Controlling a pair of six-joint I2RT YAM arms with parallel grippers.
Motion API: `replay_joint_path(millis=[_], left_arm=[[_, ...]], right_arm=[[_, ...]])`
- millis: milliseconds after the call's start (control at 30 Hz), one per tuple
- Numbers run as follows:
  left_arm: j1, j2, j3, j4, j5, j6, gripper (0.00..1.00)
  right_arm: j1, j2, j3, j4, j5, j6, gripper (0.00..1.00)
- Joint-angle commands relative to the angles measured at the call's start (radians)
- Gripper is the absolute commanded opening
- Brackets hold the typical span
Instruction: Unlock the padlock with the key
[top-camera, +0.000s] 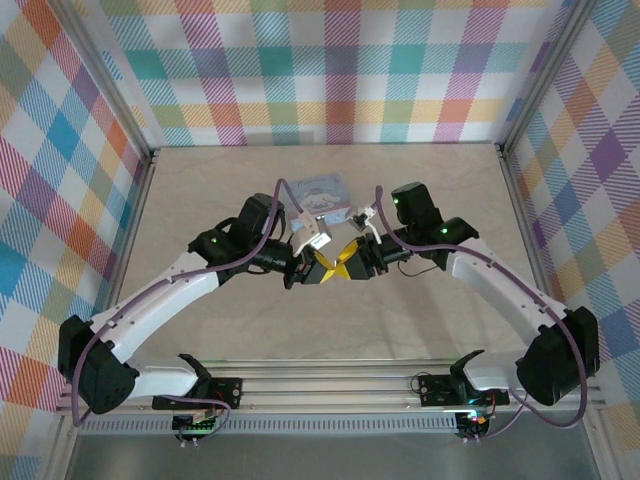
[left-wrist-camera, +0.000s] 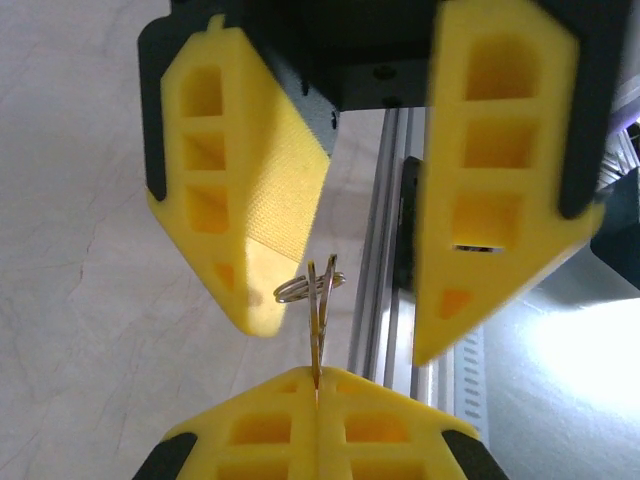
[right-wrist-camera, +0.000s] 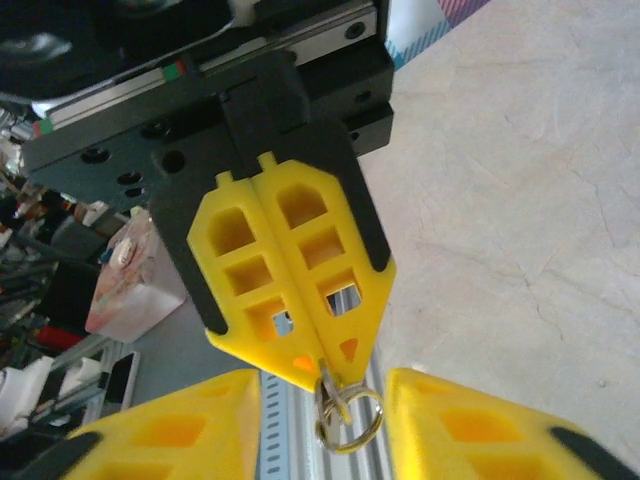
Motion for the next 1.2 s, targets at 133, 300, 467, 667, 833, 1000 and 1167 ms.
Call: replay_joint_path(millis=[133,300,467,667,833,1000,1167], left_arm=[[0.015,0.003,0.029,-0.044,0.030,0.025,0.00],[0.049,-0.032,0.017,0.000,-0.031,-0.075,0.14],[0.139,-0.109,-0.055,0.130,-0.158,-0.357,0.43],[0.200,-0.201,-0.239,0.511,-0.271,-0.904,0.57],[0.156,-0.201,-0.462,0.939,-0.382,-1.272,0.44],[0.075,-0.163,-0.486,1.083,-0.437,-1.321,0.43],[0.038,-0.083,-0.483,1.228,-0.444,-1.368,0.37]], right_arm=[[0.006,0.008,0.006,0.094,-0.018,0.051,0.03],[0.004,-0.028,-0.094,0.301,0.095,0.235,0.00],[0.002,-0.104,-0.242,0.601,0.275,0.481,0.00],[0.001,-0.110,-0.312,0.842,0.456,0.776,0.00],[0.001,-0.079,-0.333,0.976,0.532,0.976,0.00],[0.002,-0.045,-0.327,1.031,0.527,1.061,0.00],[0.003,-0.042,-0.332,1.053,0.527,1.105,0.00]])
